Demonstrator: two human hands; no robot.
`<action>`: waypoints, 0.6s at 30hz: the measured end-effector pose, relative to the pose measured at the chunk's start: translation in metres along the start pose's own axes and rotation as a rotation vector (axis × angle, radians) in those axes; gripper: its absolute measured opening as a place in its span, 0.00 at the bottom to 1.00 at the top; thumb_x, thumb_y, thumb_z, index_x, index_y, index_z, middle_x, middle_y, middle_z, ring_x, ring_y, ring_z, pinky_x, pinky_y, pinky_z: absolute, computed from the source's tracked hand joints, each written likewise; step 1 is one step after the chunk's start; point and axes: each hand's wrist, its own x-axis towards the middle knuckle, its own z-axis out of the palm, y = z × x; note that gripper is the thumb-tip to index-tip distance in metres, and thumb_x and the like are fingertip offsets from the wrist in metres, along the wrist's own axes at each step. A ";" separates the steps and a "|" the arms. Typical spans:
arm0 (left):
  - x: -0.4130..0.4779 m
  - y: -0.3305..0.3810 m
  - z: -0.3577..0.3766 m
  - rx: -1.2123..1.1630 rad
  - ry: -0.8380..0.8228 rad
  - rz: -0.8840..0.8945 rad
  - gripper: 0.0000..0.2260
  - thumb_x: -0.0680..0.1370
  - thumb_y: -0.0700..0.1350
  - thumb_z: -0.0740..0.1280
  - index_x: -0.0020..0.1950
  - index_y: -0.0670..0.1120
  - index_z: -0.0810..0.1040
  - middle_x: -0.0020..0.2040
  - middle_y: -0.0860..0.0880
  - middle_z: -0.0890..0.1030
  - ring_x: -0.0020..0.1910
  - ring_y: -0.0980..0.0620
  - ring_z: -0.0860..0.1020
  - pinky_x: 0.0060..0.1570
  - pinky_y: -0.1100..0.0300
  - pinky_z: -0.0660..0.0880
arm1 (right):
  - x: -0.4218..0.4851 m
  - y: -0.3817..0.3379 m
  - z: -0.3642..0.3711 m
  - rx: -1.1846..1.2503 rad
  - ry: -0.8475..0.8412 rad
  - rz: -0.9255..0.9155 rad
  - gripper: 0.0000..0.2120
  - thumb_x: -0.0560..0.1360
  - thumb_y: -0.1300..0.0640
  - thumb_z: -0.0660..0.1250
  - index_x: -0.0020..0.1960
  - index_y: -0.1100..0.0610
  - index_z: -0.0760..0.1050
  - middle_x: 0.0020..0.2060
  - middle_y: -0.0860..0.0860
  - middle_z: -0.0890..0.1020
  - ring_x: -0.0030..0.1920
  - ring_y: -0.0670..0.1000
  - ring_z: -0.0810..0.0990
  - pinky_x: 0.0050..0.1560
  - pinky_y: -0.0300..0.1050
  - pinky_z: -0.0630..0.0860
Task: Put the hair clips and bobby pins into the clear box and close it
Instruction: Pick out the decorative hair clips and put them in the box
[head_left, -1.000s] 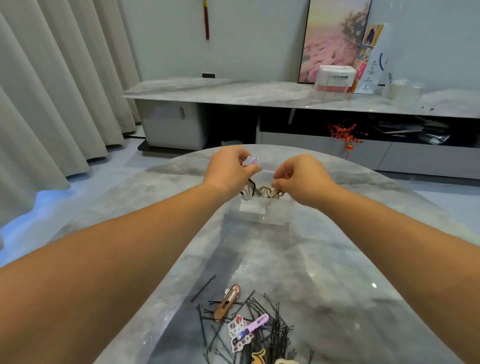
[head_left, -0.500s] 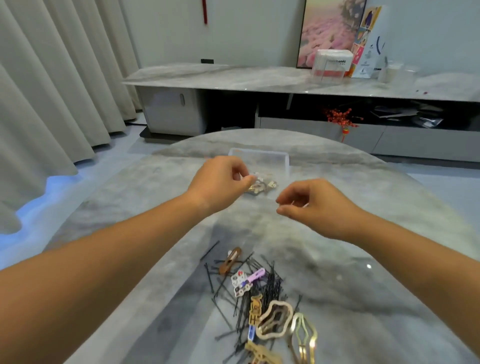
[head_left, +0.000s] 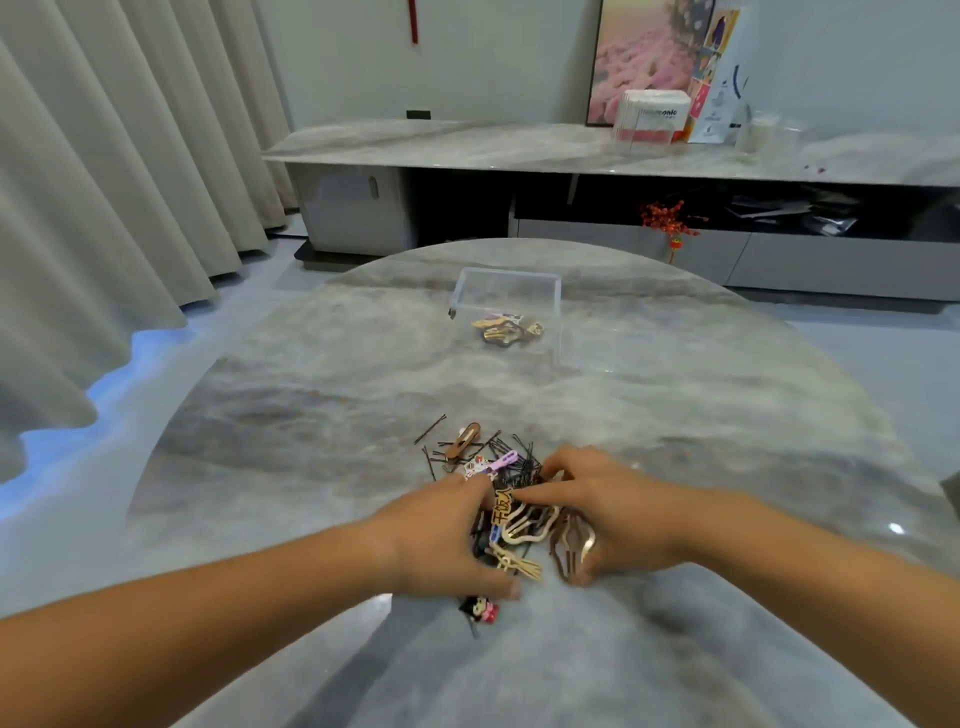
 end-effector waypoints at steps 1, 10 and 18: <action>-0.003 0.001 0.004 0.026 -0.022 0.008 0.39 0.63 0.68 0.74 0.67 0.53 0.66 0.62 0.51 0.72 0.58 0.50 0.74 0.58 0.50 0.75 | 0.001 0.001 0.002 0.005 -0.002 0.013 0.44 0.64 0.47 0.78 0.75 0.39 0.60 0.65 0.49 0.65 0.66 0.51 0.64 0.67 0.42 0.64; 0.004 -0.001 0.010 -0.030 0.081 0.026 0.39 0.67 0.59 0.78 0.74 0.55 0.67 0.59 0.51 0.76 0.55 0.51 0.74 0.48 0.62 0.67 | -0.004 0.001 0.011 0.230 0.111 0.081 0.22 0.67 0.50 0.78 0.59 0.47 0.78 0.49 0.47 0.69 0.47 0.48 0.72 0.49 0.40 0.69; 0.002 0.004 0.011 0.158 0.156 0.090 0.24 0.71 0.60 0.71 0.63 0.53 0.74 0.50 0.52 0.76 0.53 0.49 0.76 0.45 0.56 0.73 | -0.004 0.002 0.012 0.367 0.152 0.104 0.12 0.66 0.54 0.79 0.43 0.50 0.76 0.33 0.43 0.75 0.31 0.41 0.71 0.33 0.33 0.67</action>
